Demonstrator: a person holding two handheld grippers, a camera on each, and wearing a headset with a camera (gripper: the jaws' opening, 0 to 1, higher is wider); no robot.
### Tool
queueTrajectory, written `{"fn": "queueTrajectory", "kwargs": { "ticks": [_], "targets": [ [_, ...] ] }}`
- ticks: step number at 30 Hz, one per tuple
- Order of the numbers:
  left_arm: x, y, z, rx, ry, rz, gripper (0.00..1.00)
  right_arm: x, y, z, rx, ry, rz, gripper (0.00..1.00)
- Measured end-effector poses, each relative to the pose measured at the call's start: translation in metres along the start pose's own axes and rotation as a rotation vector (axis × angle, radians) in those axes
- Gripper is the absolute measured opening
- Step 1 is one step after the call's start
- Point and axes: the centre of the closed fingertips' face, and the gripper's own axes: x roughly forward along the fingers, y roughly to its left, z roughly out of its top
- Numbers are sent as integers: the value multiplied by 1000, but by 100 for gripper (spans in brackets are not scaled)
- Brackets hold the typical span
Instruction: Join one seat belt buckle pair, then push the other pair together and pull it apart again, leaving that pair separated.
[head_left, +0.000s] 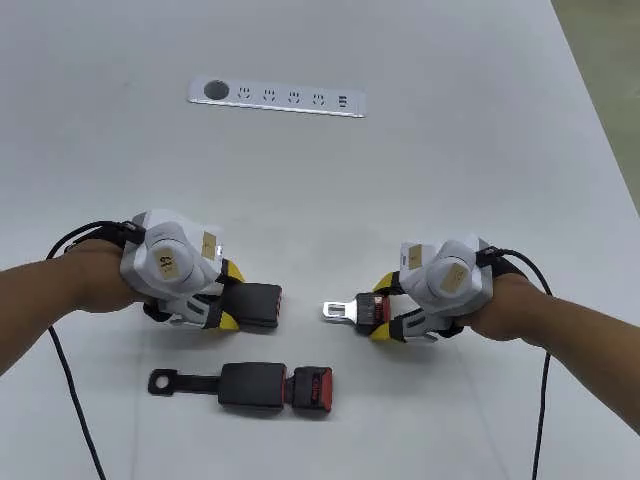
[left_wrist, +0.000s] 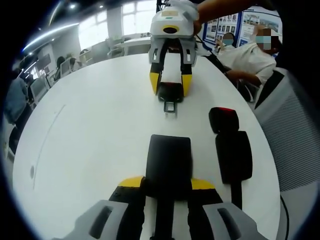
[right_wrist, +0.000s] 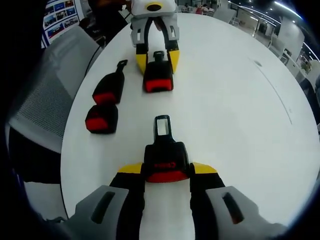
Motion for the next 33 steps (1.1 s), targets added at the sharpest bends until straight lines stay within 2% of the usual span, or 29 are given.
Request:
{"fn": "queueTrajectory", "kwargs": {
  "ticks": [15, 33],
  "targets": [
    [-3, -2, 3, -14, 9, 0, 33, 18, 4, 31, -6, -42, -3, 33],
    [-3, -1, 1, -17, 21, 7, 33, 31, 4, 54, -1, -61, -11, 33]
  ]
}}
